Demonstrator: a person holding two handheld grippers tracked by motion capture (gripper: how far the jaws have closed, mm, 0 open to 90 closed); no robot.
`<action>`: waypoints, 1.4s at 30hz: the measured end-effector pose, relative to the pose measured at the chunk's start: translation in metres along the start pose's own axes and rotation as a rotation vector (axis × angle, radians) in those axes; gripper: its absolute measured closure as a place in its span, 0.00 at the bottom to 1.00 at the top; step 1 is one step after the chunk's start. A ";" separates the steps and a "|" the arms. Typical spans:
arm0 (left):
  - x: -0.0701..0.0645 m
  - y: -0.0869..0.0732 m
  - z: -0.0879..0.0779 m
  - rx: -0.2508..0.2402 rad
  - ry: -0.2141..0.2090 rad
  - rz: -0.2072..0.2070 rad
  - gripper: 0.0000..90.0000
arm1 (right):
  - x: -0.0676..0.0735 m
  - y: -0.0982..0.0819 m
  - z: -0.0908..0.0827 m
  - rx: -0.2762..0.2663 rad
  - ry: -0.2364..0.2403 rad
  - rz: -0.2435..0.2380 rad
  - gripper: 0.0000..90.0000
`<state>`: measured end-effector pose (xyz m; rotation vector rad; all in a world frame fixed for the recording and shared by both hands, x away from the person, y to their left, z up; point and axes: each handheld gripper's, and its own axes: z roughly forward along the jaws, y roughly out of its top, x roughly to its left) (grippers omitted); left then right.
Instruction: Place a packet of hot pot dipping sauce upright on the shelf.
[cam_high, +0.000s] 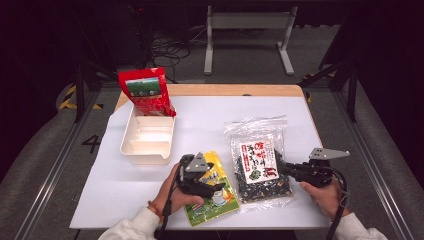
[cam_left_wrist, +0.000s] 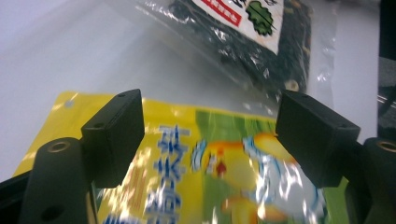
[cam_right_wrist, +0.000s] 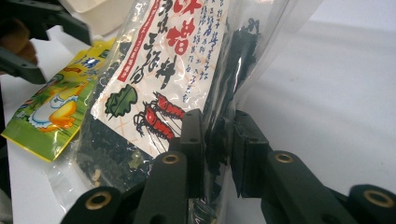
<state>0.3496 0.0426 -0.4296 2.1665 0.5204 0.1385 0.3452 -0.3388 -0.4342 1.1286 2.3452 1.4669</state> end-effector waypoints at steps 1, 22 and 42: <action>0.000 0.004 0.006 -0.001 -0.006 -0.003 0.26 | 0.000 0.000 -0.001 -0.009 -0.001 -0.011 0.84; 0.008 0.026 0.052 -0.037 -0.129 -0.142 0.30 | 0.011 -0.001 -0.009 -0.088 -0.005 -0.112 0.82; -0.001 0.056 0.022 -0.262 -0.217 -0.045 0.81 | 0.023 0.016 -0.032 -0.215 -0.042 -0.170 0.85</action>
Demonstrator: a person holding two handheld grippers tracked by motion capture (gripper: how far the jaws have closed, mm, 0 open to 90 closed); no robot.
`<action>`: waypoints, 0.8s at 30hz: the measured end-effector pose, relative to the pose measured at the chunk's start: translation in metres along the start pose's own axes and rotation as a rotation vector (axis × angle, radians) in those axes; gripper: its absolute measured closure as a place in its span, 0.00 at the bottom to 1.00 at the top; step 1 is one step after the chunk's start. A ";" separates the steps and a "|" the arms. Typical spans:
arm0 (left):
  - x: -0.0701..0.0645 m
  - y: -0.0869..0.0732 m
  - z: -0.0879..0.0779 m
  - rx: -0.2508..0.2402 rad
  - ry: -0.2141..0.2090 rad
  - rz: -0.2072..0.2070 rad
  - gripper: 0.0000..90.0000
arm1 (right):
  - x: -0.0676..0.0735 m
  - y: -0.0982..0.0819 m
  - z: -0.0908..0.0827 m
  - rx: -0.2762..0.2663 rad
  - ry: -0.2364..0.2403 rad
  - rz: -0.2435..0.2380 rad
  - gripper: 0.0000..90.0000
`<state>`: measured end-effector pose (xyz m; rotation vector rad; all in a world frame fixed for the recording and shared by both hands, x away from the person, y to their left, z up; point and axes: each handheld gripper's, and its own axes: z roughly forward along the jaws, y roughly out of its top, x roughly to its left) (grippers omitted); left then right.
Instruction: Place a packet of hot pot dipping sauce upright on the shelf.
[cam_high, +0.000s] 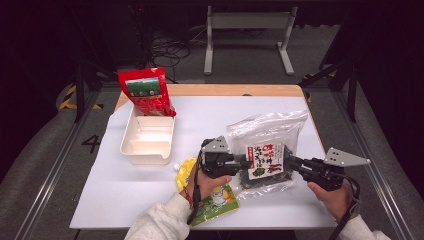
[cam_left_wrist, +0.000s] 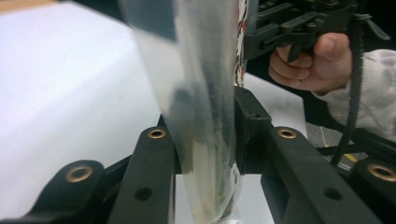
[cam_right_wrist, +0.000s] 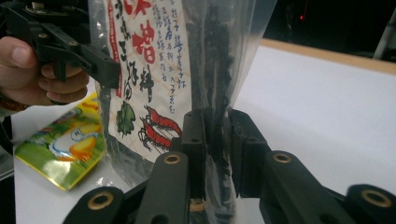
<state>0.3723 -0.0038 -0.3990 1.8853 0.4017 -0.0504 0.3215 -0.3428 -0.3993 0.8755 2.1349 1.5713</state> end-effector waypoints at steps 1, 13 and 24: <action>-0.001 0.002 -0.001 0.000 0.004 0.011 0.81 | 0.001 0.002 -0.001 -0.009 0.000 -0.006 0.85; -0.003 0.012 -0.023 -0.026 0.045 0.090 0.81 | 0.010 0.020 0.007 -0.054 0.002 -0.049 0.83; 0.000 0.015 -0.046 -0.018 0.101 0.124 0.81 | 0.017 0.031 0.028 -0.043 0.024 -0.059 0.81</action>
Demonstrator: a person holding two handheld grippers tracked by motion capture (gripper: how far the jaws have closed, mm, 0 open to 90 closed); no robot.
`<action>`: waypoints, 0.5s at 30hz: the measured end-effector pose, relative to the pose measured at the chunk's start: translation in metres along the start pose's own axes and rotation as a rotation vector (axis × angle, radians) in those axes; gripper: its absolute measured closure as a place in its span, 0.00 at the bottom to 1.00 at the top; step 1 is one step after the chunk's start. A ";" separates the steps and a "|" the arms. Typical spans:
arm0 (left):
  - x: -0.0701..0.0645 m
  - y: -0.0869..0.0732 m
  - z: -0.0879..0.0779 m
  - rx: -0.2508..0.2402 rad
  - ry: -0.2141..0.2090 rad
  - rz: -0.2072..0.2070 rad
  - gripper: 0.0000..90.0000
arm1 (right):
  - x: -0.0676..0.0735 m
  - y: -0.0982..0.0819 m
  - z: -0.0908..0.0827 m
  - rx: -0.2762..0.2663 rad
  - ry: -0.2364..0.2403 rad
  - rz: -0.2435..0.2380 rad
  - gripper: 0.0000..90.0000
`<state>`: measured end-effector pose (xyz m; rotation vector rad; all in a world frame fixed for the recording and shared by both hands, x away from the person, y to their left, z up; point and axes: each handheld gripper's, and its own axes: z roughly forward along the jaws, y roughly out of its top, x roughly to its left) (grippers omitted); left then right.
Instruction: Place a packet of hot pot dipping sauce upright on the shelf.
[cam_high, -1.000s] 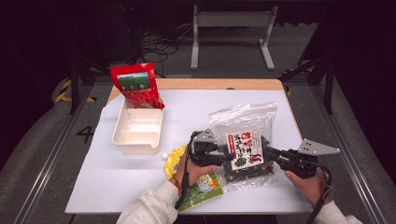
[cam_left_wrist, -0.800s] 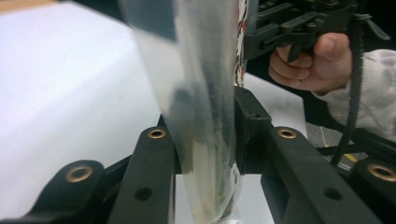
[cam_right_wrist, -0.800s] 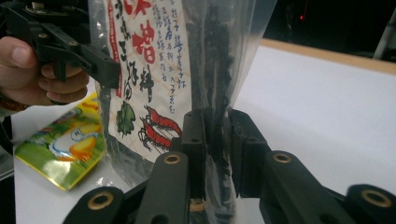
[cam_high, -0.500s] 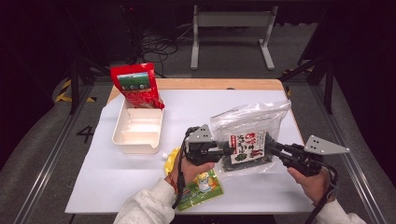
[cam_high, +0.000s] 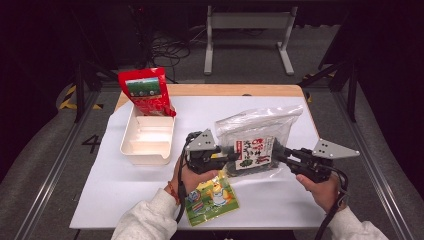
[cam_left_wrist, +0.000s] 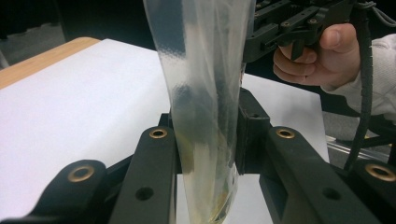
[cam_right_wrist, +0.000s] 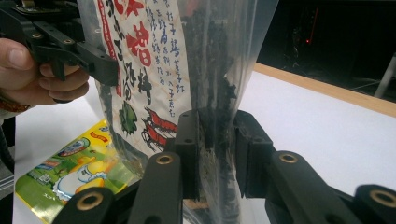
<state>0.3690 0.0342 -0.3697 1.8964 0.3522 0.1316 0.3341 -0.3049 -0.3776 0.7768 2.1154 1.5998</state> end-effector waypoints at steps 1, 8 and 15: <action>0.001 0.000 -0.003 0.000 0.005 0.001 0.81 | 0.001 0.001 0.001 -0.004 0.006 0.001 0.81; 0.004 -0.001 -0.016 0.001 0.027 0.008 0.81 | 0.007 0.008 0.013 0.008 0.027 -0.016 0.80; 0.008 -0.006 -0.030 0.000 0.041 0.003 0.81 | 0.012 0.014 0.025 0.019 0.044 -0.028 0.80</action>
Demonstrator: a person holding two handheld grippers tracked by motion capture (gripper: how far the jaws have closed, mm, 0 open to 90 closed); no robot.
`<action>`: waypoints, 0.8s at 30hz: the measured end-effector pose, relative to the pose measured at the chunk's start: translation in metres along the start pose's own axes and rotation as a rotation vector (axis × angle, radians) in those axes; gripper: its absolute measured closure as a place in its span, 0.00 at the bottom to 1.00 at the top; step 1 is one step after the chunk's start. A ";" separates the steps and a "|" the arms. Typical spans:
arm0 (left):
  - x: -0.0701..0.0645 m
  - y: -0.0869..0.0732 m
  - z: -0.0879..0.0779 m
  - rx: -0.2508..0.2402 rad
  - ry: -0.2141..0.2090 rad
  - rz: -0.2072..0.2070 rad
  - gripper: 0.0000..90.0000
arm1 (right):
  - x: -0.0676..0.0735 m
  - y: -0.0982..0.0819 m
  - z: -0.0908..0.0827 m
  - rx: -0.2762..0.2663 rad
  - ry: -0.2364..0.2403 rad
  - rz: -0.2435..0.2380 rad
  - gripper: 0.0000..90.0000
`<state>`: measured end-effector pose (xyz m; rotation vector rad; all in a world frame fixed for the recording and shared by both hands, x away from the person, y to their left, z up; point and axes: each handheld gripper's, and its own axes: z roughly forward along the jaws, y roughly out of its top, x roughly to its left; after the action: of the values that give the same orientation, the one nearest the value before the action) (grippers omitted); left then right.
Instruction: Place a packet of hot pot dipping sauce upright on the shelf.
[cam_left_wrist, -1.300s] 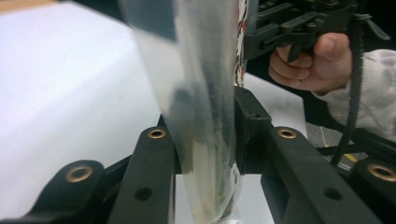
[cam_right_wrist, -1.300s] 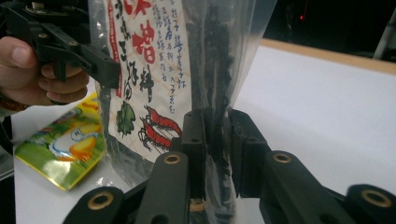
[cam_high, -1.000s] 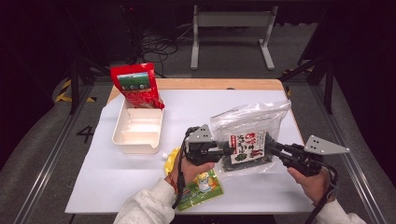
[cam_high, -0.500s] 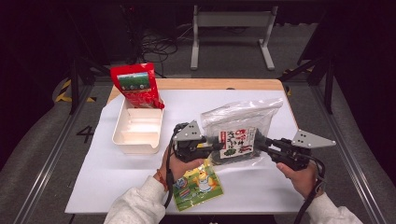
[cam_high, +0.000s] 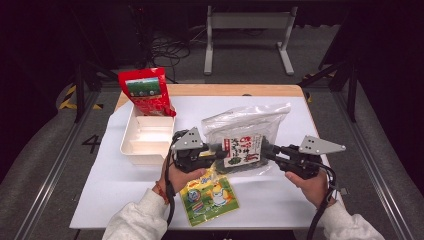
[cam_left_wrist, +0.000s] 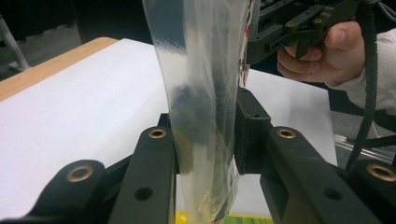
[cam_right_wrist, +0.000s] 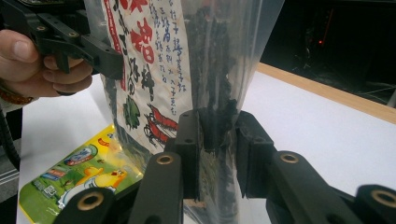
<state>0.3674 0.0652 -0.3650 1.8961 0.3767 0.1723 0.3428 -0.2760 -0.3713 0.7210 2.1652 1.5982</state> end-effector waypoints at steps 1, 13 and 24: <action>0.001 -0.001 -0.002 0.002 0.002 0.004 0.81 | 0.001 0.001 0.003 0.001 0.000 -0.003 0.80; 0.007 -0.004 -0.025 -0.001 0.047 0.020 0.81 | 0.006 0.014 0.028 0.018 0.031 -0.030 0.80; 0.013 -0.006 -0.039 0.008 0.098 0.040 0.81 | 0.008 0.021 0.048 0.024 0.031 -0.037 0.79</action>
<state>0.3673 0.1065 -0.3572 1.9083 0.4065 0.2919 0.3669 -0.2288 -0.3652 0.6635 2.2104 1.5776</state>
